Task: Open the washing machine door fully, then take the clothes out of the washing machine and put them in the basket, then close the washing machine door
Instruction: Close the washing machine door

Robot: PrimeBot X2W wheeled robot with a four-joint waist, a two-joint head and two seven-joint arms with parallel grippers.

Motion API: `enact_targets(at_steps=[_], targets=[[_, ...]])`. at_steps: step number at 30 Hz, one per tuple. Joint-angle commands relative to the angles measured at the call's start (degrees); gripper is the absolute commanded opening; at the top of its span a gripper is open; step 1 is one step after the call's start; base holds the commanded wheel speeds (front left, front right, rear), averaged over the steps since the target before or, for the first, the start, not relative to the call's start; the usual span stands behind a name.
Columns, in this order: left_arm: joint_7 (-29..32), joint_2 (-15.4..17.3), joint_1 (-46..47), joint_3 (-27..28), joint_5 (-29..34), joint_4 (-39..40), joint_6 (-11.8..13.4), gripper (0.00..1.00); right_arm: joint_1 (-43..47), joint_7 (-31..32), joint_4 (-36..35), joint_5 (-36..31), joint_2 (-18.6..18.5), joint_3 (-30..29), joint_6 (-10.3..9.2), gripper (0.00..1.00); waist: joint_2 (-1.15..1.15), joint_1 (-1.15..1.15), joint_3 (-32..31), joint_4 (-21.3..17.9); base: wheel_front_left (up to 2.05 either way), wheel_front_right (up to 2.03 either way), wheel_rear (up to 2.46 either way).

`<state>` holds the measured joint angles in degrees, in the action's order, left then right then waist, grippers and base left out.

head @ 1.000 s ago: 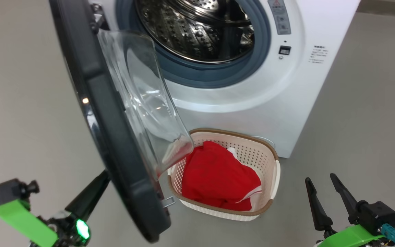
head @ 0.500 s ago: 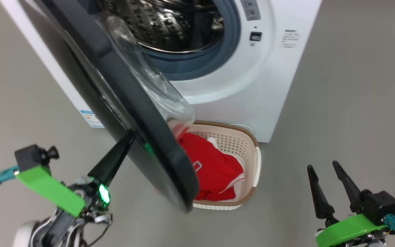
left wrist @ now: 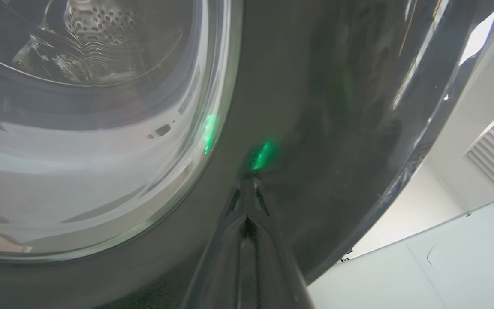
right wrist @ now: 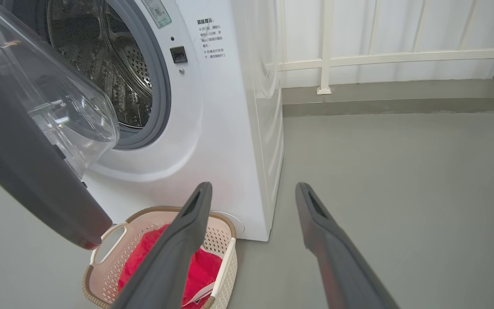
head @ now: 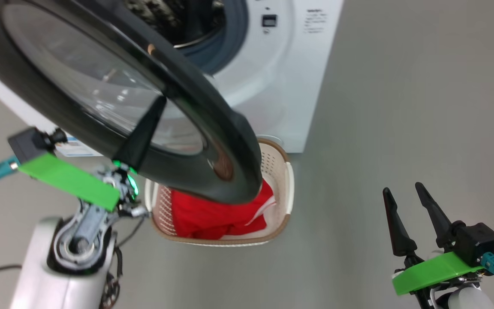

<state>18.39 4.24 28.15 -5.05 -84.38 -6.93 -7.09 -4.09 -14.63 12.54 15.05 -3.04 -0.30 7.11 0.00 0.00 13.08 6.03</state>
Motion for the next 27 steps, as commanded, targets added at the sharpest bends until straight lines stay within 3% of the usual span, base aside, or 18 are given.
enact_targets(at_steps=[1,20,27], targets=[[-0.97,1.82,3.03,1.15,0.74,0.89,-0.40,0.00,-2.03,-0.37,-1.62,-0.08,0.03,1.55,0.37,1.00,0.00,0.00,2.07,-2.39,0.00,0.00,0.00],[-19.92,9.82,18.97,-5.48,0.79,-11.43,-0.40,0.00,-3.72,-0.37,-2.10,2.70,0.15,2.76,0.37,1.00,0.00,0.00,4.62,-11.88,0.00,0.00,0.00],[-22.88,12.41,19.02,-8.90,0.10,-12.96,-0.40,0.00,-3.34,-0.37,-2.23,3.12,0.15,1.79,0.37,1.00,0.00,0.00,4.69,-11.97,0.00,0.00,0.00]])
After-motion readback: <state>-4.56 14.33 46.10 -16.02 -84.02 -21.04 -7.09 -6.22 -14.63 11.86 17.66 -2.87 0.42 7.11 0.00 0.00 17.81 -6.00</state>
